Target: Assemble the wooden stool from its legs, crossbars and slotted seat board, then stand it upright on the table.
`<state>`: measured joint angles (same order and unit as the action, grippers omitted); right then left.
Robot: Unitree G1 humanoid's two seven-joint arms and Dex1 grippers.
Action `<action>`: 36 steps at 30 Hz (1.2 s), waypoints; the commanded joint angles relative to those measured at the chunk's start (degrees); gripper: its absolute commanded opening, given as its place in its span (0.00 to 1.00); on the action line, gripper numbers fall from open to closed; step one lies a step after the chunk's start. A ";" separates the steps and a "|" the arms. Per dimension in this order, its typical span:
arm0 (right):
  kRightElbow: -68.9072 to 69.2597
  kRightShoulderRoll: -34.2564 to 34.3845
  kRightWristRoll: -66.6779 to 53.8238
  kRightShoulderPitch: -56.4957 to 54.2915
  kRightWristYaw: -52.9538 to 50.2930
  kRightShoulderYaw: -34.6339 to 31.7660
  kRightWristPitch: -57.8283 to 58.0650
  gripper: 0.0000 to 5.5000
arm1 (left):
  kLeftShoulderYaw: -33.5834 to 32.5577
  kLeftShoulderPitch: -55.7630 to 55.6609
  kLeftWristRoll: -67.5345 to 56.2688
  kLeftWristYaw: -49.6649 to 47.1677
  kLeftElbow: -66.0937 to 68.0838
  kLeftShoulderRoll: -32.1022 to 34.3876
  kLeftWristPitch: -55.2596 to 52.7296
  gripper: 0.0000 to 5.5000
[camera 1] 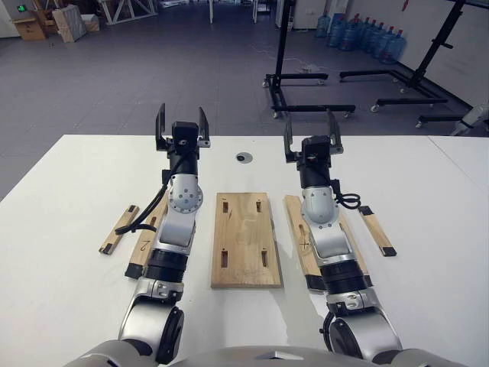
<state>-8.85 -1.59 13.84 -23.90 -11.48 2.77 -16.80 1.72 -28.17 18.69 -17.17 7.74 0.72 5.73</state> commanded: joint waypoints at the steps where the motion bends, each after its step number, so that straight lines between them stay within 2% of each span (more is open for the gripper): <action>1: 1.24 2.03 -7.60 0.09 3.77 -1.51 2.45 0.72 | 0.01 -0.78 -0.13 -0.92 -0.53 -0.12 1.24 0.73; 15: 3.19 1.03 -8.20 0.09 6.02 -2.06 6.26 0.72 | 3.77 3.12 -10.24 12.07 -4.96 -1.71 1.67 0.73; 25: 2.08 1.96 -6.77 -0.48 4.41 -1.74 5.73 0.72 | 4.77 2.62 -5.40 10.80 -4.55 0.05 2.58 0.73; 36: 0.57 2.11 -6.65 -1.60 3.99 -1.60 4.98 0.72 | 3.88 1.85 -7.82 13.55 -2.87 0.41 3.22 0.73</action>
<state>-8.25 0.59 6.80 -24.28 -7.36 1.13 -11.45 6.08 -25.24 10.54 -3.19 3.69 0.91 10.32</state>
